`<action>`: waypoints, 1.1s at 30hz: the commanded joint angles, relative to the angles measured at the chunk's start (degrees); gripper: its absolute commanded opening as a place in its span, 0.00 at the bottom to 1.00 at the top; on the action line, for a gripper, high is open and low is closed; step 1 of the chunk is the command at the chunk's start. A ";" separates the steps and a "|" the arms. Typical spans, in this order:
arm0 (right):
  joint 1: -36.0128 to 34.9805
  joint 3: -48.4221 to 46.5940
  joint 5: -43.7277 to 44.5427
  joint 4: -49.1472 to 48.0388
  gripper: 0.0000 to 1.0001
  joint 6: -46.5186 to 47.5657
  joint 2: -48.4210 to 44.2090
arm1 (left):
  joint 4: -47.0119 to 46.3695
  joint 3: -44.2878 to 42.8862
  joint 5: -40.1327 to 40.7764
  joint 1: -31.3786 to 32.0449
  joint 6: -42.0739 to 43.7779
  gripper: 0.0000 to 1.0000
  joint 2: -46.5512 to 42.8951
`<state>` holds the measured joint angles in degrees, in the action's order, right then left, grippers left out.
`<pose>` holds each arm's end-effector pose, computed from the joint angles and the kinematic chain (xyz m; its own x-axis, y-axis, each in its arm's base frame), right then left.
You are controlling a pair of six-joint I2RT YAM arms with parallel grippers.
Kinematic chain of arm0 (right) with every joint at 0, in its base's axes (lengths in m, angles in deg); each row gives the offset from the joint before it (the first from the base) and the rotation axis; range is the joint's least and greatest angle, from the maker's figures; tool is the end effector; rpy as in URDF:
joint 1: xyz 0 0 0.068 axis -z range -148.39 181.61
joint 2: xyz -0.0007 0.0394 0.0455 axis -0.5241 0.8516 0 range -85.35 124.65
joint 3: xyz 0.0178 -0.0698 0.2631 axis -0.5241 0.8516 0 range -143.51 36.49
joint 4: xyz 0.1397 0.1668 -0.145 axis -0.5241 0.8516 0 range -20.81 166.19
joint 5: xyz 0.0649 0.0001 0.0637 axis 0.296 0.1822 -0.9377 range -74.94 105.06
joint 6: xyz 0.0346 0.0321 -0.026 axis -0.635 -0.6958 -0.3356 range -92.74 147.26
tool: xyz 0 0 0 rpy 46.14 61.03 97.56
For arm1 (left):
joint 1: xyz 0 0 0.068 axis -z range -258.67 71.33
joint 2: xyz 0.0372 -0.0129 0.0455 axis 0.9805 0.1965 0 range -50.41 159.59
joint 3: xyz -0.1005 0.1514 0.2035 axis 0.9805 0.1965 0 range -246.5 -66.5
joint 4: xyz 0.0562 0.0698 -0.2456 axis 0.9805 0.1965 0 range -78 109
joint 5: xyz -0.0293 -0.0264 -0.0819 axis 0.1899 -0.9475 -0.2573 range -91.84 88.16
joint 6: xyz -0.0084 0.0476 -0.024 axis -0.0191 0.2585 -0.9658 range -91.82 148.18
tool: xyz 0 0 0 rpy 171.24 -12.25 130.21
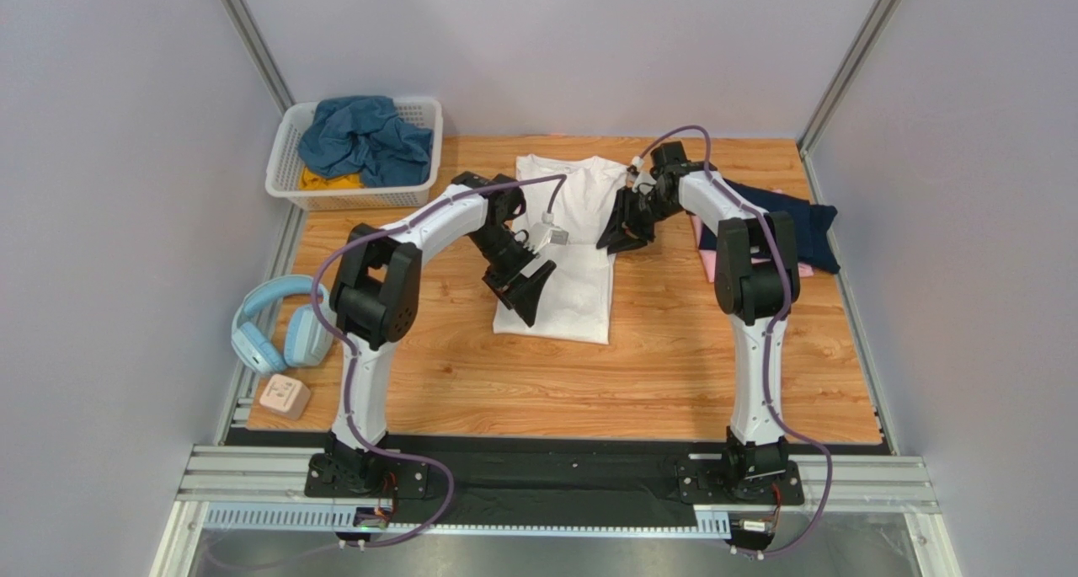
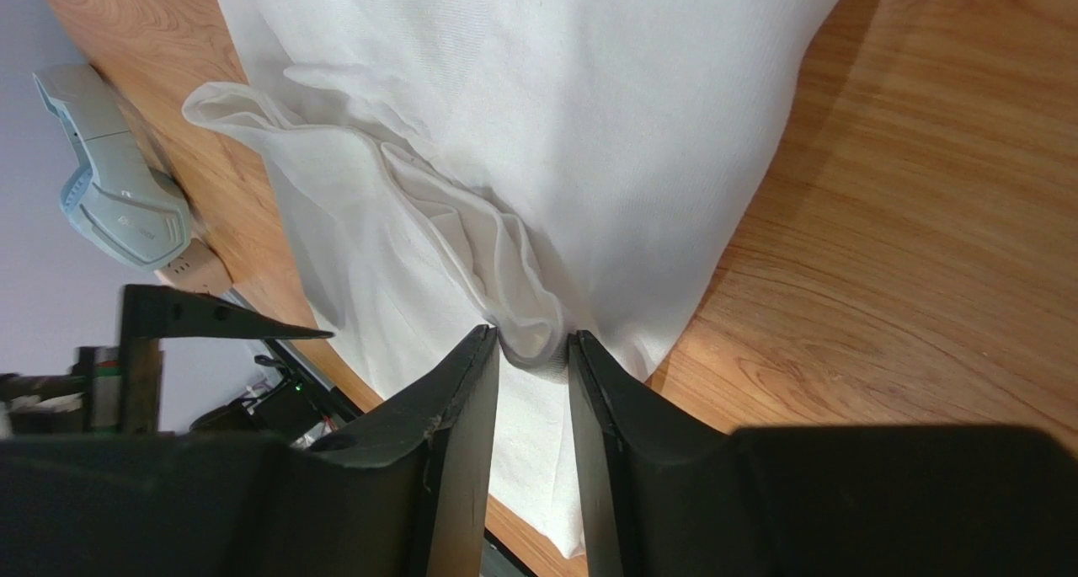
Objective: Fold and stack the t-shirts
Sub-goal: Fold the folded rectangular tshirt in 1/3 of the way
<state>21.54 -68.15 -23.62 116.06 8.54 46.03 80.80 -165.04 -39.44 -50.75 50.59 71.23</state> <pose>0.4580 0.1039 0.1573 -0.9941 0.0779 -0.0750 0.0094 0.7526 0.6584 0.3468 -0.2083 0.1952 -0.6818 0.7031 -0.2019 0.6631 0.4775 -0.5764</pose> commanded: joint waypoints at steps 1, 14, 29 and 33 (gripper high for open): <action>-0.22 -1.62 -1.31 -1.34 0.31 -0.62 1.43 | 2.31 0.45 -2.48 0.47 1.40 1.00 4.91; 0.04 -4.08 -0.08 -0.38 0.18 -0.44 2.57 | 0.29 3.27 1.92 0.47 1.93 1.00 6.59; 3.38 -5.93 0.44 1.46 0.14 -0.70 3.71 | -0.77 3.62 5.17 0.47 2.37 1.00 5.44; 4.17 -6.71 2.29 4.80 0.22 -0.97 5.82 | -0.94 3.62 5.52 0.47 2.46 1.00 5.01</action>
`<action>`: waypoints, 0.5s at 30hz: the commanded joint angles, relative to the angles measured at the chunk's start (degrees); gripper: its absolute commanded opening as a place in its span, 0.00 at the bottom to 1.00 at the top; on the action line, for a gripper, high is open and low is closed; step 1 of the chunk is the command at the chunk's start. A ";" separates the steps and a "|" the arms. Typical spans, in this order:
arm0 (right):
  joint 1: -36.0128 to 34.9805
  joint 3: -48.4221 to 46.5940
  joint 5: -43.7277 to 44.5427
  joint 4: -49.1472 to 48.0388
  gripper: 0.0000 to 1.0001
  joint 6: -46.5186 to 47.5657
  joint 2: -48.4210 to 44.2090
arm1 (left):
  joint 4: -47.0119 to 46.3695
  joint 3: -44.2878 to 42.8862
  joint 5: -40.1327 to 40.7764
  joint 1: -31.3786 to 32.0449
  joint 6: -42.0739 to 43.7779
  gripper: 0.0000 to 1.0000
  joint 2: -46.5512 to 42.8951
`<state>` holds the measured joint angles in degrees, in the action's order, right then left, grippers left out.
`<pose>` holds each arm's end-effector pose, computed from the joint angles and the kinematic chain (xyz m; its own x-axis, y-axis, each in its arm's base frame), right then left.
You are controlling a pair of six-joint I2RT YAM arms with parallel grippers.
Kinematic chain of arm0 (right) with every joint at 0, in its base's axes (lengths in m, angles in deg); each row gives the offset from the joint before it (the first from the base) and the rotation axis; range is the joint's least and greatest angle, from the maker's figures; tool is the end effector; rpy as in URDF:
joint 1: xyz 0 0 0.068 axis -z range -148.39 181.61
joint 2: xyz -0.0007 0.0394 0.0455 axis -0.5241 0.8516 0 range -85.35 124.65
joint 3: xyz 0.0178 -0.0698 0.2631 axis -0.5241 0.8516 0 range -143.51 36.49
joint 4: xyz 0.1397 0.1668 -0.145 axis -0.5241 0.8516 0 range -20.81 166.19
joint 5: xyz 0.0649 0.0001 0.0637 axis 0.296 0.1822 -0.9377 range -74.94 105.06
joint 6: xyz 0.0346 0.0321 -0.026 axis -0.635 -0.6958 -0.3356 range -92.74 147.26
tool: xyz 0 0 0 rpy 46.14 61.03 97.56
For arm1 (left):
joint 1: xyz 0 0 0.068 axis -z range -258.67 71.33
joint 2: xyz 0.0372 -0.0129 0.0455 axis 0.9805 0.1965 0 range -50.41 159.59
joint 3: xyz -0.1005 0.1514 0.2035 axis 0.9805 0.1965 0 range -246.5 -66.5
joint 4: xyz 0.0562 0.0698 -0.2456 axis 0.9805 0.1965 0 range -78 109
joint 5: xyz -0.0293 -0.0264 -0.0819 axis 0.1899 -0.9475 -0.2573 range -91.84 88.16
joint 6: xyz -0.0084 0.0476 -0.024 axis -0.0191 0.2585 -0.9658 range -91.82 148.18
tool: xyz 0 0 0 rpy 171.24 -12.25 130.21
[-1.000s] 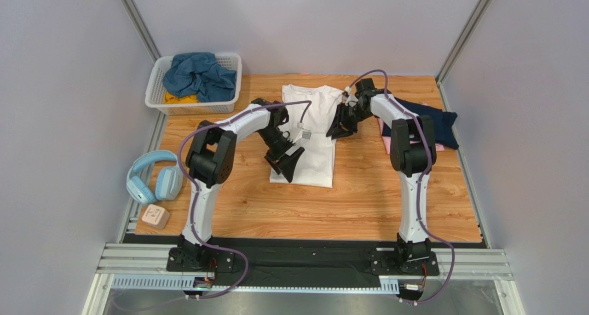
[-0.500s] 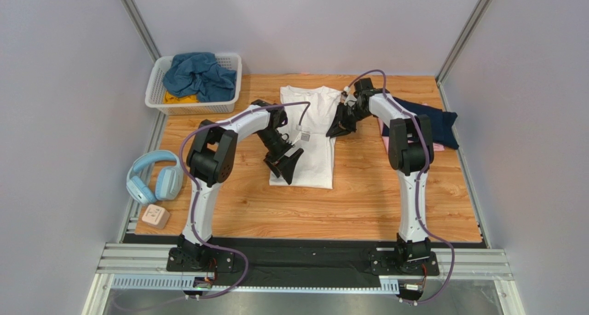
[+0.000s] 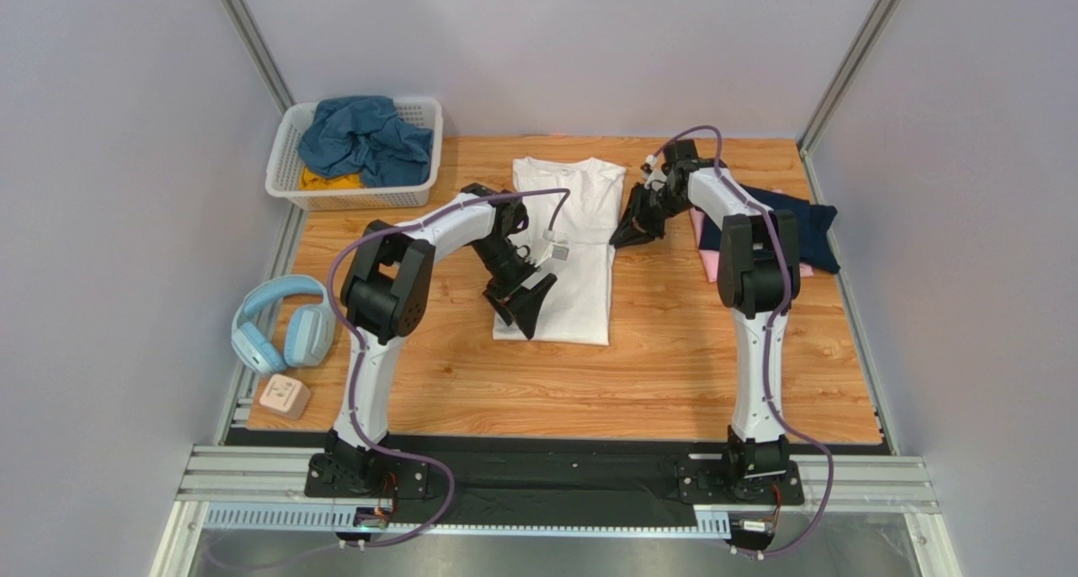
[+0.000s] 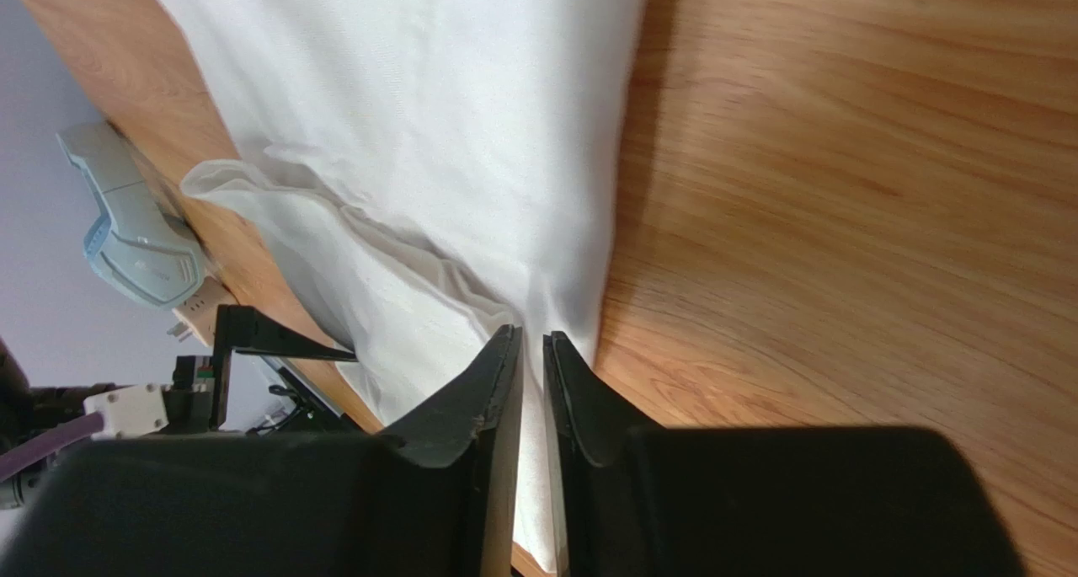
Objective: Fold and stack the t-shirts
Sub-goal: Fold the folded rectangular tshirt in 1/3 of the way
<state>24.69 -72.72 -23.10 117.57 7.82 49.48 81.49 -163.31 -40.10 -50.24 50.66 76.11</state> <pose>0.4750 0.0798 0.1509 -0.9876 0.1438 -0.0624 0.0688 0.7553 0.6518 0.3442 -0.2114 0.1557 -0.6925 0.7163 -0.0861 0.5969 0.5018 -0.6260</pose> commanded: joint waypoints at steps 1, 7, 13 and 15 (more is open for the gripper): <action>1.20 -2.67 2.03 3.82 0.34 -0.42 2.72 | -1.64 1.98 6.18 -0.04 2.39 1.00 0.13; 1.56 -5.13 2.82 4.62 0.39 -2.44 0.10 | -1.91 2.24 6.09 -0.04 2.22 1.00 -1.18; 1.21 -9.53 0.28 3.04 0.40 -7.09 -5.88 | -2.26 -1.53 6.18 -1.96 -0.06 1.00 -9.52; 0.59 -8.49 -2.01 1.11 0.40 -8.41 -8.08 | -2.26 -4.77 5.92 -3.46 -1.73 1.00 -14.00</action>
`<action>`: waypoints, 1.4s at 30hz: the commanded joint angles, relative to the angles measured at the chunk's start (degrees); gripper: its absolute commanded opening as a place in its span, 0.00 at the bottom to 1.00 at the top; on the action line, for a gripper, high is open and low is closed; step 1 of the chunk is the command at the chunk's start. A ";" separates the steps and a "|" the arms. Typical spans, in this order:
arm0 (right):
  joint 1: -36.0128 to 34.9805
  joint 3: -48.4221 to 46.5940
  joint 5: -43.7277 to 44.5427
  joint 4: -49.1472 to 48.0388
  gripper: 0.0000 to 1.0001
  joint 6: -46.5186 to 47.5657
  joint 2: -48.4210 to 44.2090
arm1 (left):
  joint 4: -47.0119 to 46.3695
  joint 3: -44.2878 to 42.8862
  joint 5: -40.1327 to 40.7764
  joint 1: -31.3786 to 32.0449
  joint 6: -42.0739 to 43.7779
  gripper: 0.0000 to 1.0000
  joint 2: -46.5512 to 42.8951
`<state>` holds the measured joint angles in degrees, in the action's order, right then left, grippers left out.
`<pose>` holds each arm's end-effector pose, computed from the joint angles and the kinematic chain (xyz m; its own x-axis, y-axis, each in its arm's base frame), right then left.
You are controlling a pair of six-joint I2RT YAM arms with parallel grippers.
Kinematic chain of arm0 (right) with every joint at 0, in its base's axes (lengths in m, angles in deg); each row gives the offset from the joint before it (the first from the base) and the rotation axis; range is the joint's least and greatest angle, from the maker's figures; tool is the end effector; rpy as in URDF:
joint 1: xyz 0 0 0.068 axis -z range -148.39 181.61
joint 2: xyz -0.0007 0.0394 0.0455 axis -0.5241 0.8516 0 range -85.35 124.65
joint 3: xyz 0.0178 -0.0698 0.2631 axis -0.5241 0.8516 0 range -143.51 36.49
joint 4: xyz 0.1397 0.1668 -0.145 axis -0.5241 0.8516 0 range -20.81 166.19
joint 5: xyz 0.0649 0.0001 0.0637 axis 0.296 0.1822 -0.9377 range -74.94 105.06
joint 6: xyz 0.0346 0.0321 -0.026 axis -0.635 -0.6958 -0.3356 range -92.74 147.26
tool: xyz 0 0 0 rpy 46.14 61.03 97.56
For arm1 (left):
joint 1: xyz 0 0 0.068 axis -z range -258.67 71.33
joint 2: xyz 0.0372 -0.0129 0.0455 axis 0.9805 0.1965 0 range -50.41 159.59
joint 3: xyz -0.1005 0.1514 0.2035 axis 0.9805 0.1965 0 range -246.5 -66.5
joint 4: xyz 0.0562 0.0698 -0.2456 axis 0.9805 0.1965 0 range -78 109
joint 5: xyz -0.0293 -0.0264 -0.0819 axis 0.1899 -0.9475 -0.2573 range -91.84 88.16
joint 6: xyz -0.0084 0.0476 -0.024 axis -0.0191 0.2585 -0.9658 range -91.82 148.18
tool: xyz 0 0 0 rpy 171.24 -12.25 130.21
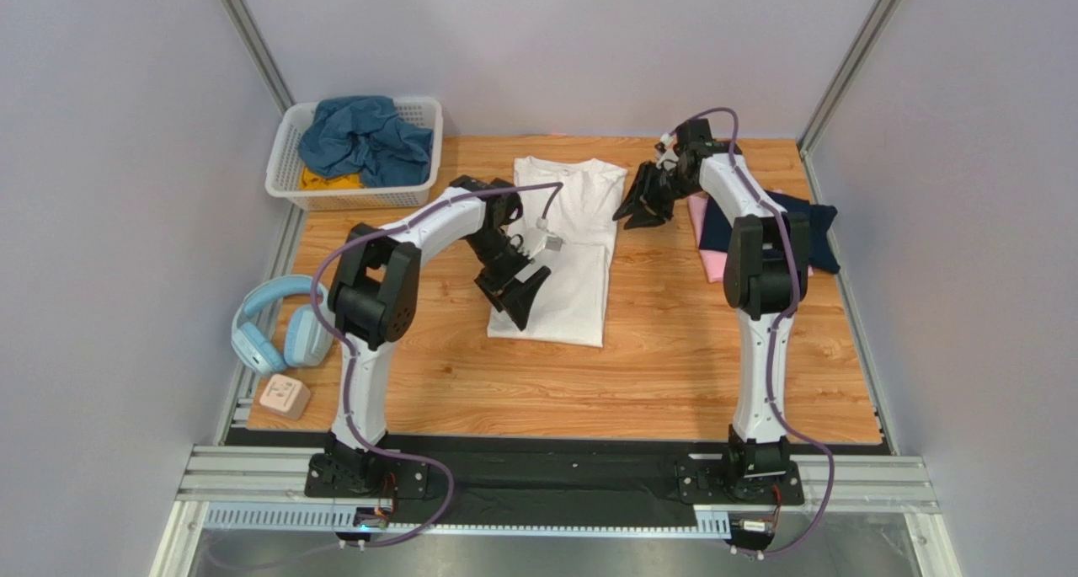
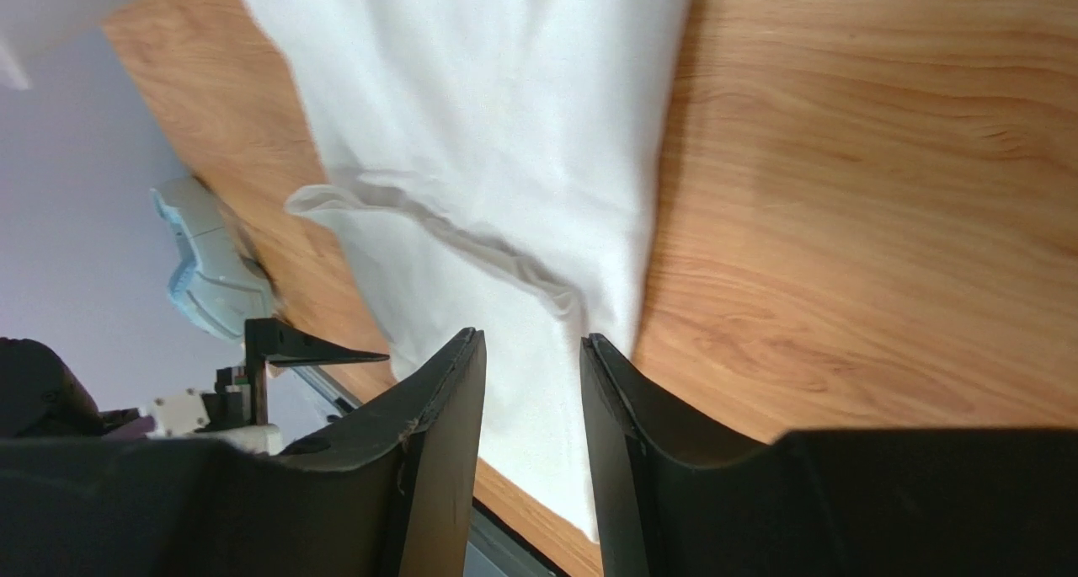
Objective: Fold and stack the t-shirts
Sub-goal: Fold the folded rectangular tshirt in 1/3 of the way
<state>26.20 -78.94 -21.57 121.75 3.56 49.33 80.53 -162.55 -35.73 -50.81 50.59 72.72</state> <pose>0.4846 0.0672 0.1797 -0.9710 0.2321 -0.0582 0.1410 0.7515 0.6445 0.3440 -0.2043 0.1734 -0.6839 0.7194 -0.1212 0.6495 0.5247 -0.5503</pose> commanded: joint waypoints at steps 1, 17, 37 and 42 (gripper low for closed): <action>-1.70 -1.47 -4.33 -3.86 0.40 -4.85 -8.63 | -1.47 -6.51 1.37 -4.55 -2.28 1.00 -12.28; -15.69 12.33 -17.44 -31.72 0.41 -23.14 2.69 | -9.38 -0.90 4.27 -10.71 -4.40 1.00 -32.16; -15.07 20.76 -18.67 -26.18 0.56 -12.68 -15.64 | -3.93 3.06 0.05 -13.09 -2.73 1.00 -35.94; -13.93 32.63 -16.20 -30.84 0.56 -14.96 -19.10 | -3.84 5.43 -1.62 -13.09 -1.85 1.00 -37.26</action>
<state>11.18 -51.82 -39.77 93.77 -11.24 31.05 75.81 -158.74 -34.46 -63.86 47.20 38.64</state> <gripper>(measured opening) 0.562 0.993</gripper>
